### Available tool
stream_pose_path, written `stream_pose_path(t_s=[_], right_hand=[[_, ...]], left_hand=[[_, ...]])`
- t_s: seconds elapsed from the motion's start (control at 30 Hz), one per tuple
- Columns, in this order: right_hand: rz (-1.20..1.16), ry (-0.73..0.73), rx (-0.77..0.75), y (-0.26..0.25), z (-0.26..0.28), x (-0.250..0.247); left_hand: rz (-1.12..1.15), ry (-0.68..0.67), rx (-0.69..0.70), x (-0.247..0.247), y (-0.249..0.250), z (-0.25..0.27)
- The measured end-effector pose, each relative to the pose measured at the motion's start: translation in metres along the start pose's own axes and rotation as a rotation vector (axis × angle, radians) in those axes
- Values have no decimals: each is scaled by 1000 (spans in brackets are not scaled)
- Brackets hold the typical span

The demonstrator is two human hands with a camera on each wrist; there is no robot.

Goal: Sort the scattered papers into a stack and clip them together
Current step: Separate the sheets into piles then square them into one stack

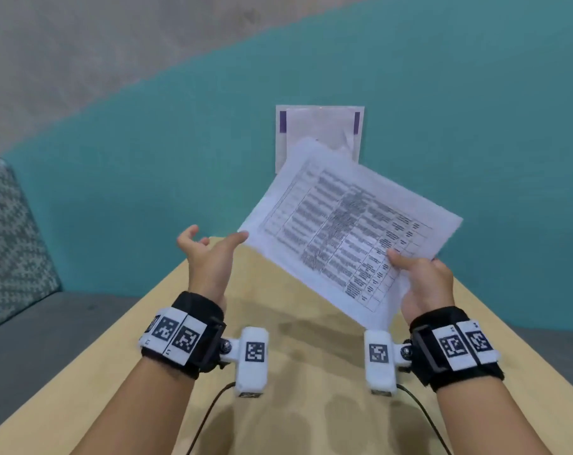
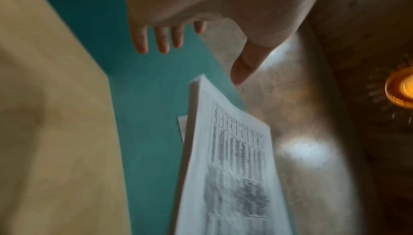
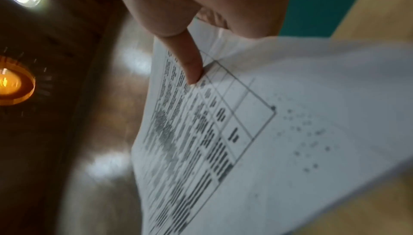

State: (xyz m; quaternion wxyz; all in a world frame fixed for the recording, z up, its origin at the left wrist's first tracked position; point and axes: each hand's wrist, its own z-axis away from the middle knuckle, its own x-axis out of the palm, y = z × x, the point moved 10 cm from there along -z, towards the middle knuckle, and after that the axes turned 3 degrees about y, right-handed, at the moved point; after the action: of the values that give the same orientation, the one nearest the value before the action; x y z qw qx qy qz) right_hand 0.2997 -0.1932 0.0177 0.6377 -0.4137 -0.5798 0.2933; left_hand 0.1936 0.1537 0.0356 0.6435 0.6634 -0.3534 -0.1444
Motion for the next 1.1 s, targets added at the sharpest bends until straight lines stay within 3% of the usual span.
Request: stream_pose_path(t_s=[0.13, 0.2, 0.27, 0.5, 0.67, 0.77, 0.9, 1.0, 1.1], right_hand=[[-149, 10, 153, 17, 8, 10], [-173, -12, 200, 29, 15, 23], [-199, -43, 237, 41, 25, 38], [-200, -152, 258, 57, 43, 67], [53, 46, 18, 21, 27, 32], [165, -78, -94, -5, 21, 36], [205, -371, 2, -2, 26, 54], [246, -319, -27, -2, 25, 50], [392, -234, -190, -10, 24, 49]], left_hand=[[225, -252, -322, 41, -19, 33], [318, -373, -398, 59, -20, 51], [343, -379, -342, 62, -15, 54], [298, -148, -30, 31, 18, 38], [154, -108, 158, 16, 39, 22], [73, -230, 189, 22, 43, 18], [-25, -376, 128, 39, 26, 25], [-76, -376, 103, 45, 13, 30], [-107, -312, 138, 47, 7, 34]])
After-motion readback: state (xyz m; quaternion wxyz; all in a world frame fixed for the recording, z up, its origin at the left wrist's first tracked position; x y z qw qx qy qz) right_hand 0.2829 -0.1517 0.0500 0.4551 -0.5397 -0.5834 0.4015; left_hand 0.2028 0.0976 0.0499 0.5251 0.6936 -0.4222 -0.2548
